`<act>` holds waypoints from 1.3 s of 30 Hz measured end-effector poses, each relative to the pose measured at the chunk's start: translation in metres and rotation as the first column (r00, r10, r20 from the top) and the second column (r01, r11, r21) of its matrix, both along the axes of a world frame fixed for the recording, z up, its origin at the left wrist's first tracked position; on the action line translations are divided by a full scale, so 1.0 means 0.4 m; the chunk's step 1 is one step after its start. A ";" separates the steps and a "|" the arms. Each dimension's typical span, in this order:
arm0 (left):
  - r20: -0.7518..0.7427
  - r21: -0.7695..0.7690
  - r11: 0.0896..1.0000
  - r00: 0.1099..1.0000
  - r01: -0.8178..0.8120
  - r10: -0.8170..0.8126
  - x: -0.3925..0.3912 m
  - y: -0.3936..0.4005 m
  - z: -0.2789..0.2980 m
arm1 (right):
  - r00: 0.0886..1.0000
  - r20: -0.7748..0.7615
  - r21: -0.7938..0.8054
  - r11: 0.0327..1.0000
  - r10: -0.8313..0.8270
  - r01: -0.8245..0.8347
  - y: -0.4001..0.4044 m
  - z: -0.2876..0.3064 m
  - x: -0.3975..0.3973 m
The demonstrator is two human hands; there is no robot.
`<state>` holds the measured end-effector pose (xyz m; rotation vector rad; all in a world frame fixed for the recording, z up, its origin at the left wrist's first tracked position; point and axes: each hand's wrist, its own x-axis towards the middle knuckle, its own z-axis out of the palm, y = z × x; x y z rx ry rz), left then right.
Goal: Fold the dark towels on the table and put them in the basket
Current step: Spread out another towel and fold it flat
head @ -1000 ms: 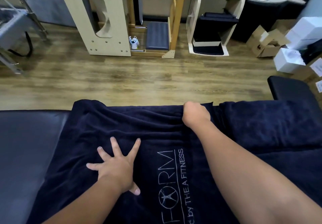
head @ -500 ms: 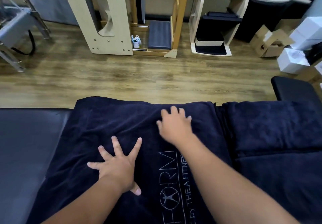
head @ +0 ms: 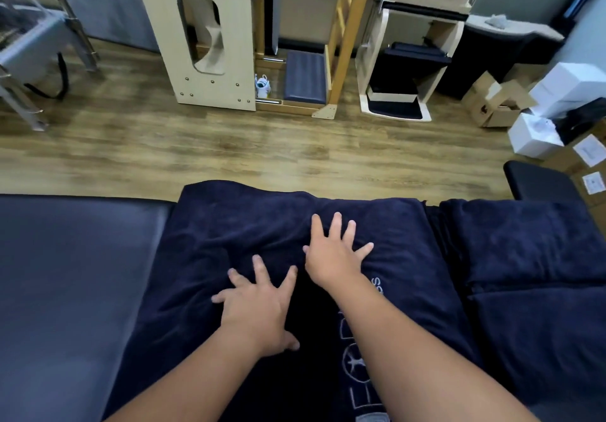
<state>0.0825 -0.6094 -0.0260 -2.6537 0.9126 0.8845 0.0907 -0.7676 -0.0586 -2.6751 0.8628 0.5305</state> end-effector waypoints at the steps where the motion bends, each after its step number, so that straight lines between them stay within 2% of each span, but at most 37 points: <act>1: 0.022 -0.085 0.996 1.000 0.017 -0.015 0.017 0.031 0.006 | 1.000 0.004 -0.035 0.999 0.003 -0.003 0.020 0.012 0.000; 2: 0.061 -0.226 0.974 0.998 -0.012 0.026 0.041 0.072 0.007 | 0.998 0.041 -0.099 0.994 0.041 -0.037 0.048 0.022 -0.001; 4: 0.161 -0.548 0.827 0.954 -0.126 0.252 0.102 0.154 -0.002 | 0.970 0.158 -0.226 0.963 0.184 -0.146 0.111 0.037 -0.014; 6: 0.198 -0.706 0.666 0.835 -0.243 0.514 0.181 0.233 -0.015 | 0.946 0.189 -0.213 0.951 0.264 -0.223 0.182 0.046 -0.012; 7: 0.147 -0.704 0.617 0.777 -0.353 0.612 0.225 0.266 -0.023 | 0.954 0.154 -0.151 0.960 0.257 -0.234 0.214 0.046 -0.005; 10: -0.104 -0.507 0.529 0.657 -0.681 0.747 0.329 0.315 -0.038 | 0.986 0.017 0.028 0.986 0.163 -0.164 0.256 0.033 0.025; 12: -0.391 -0.510 0.394 0.614 -0.765 0.686 0.358 0.310 -0.035 | 0.991 0.007 0.053 0.990 0.133 -0.133 0.250 0.030 0.039; 13: -0.485 -0.538 0.373 0.639 -0.756 0.597 0.359 0.299 -0.025 | 0.993 0.007 0.058 0.991 0.122 -0.122 0.244 0.033 0.042; 15: -0.580 -0.594 0.396 0.714 -0.700 0.392 0.353 0.279 -0.005 | 0.996 0.006 0.077 0.993 0.093 -0.093 0.231 0.040 0.048; 17: -0.635 -0.620 0.365 0.717 -0.695 0.287 0.364 0.262 0.014 | 0.997 0.008 0.092 0.993 0.074 -0.074 0.226 0.042 0.054; 18: -0.675 -0.616 0.314 0.690 -0.722 0.262 0.378 0.251 0.020 | 0.998 0.010 0.098 0.993 0.066 -0.067 0.225 0.043 0.057; 21: -0.844 -0.501 0.095 0.510 -0.860 0.166 0.430 0.220 0.016 | 0.999 0.005 0.111 0.993 0.044 -0.044 0.223 0.043 0.068; 22: -0.865 -0.482 0.074 0.488 -0.873 0.115 0.448 0.209 0.009 | 0.999 0.006 0.112 0.993 0.040 -0.040 0.222 0.041 0.071; 23: -0.847 -0.514 0.128 0.525 -0.848 0.081 0.462 0.199 0.007 | 0.999 0.006 0.113 0.993 0.037 -0.037 0.221 0.040 0.072; 25: -0.708 -0.640 0.394 0.706 -0.659 0.030 0.483 0.177 -0.001 | 0.999 0.000 0.106 0.994 0.035 -0.035 0.221 0.039 0.073; 26: -0.579 -0.683 0.538 0.815 -0.494 0.015 0.494 0.164 -0.004 | 0.999 -0.006 0.105 0.994 0.034 -0.033 0.222 0.038 0.073; 27: -0.421 -0.702 0.633 0.907 -0.326 0.000 0.507 0.149 -0.014 | 0.999 -0.010 0.107 0.994 0.031 -0.030 0.222 0.036 0.072; 28: -0.285 -0.706 0.677 0.958 -0.210 -0.001 0.518 0.135 -0.022 | 1.000 -0.011 0.110 0.994 0.028 -0.027 0.221 0.035 0.071; 29: -0.209 -0.706 0.688 0.978 -0.165 0.020 0.528 0.127 -0.026 | 1.000 -0.008 0.112 0.993 0.030 -0.029 0.221 0.034 0.071; 31: -0.162 -0.682 0.718 0.986 -0.137 0.035 0.540 0.123 -0.023 | 1.000 -0.001 0.114 0.993 0.030 -0.030 0.221 0.033 0.069; 34: -0.071 -0.597 0.802 0.994 0.025 -0.084 0.557 0.143 -0.034 | 1.000 0.004 0.116 0.993 0.024 -0.025 0.222 0.034 0.070; 37: -0.192 -0.661 0.750 0.960 0.027 -0.203 0.552 0.165 -0.020 | 1.000 0.000 0.120 0.993 0.017 -0.016 0.223 0.035 0.073; 39: -0.177 -0.615 0.779 0.940 0.126 -0.291 0.547 0.161 -0.007 | 1.000 0.003 0.124 0.992 0.011 -0.011 0.224 0.035 0.073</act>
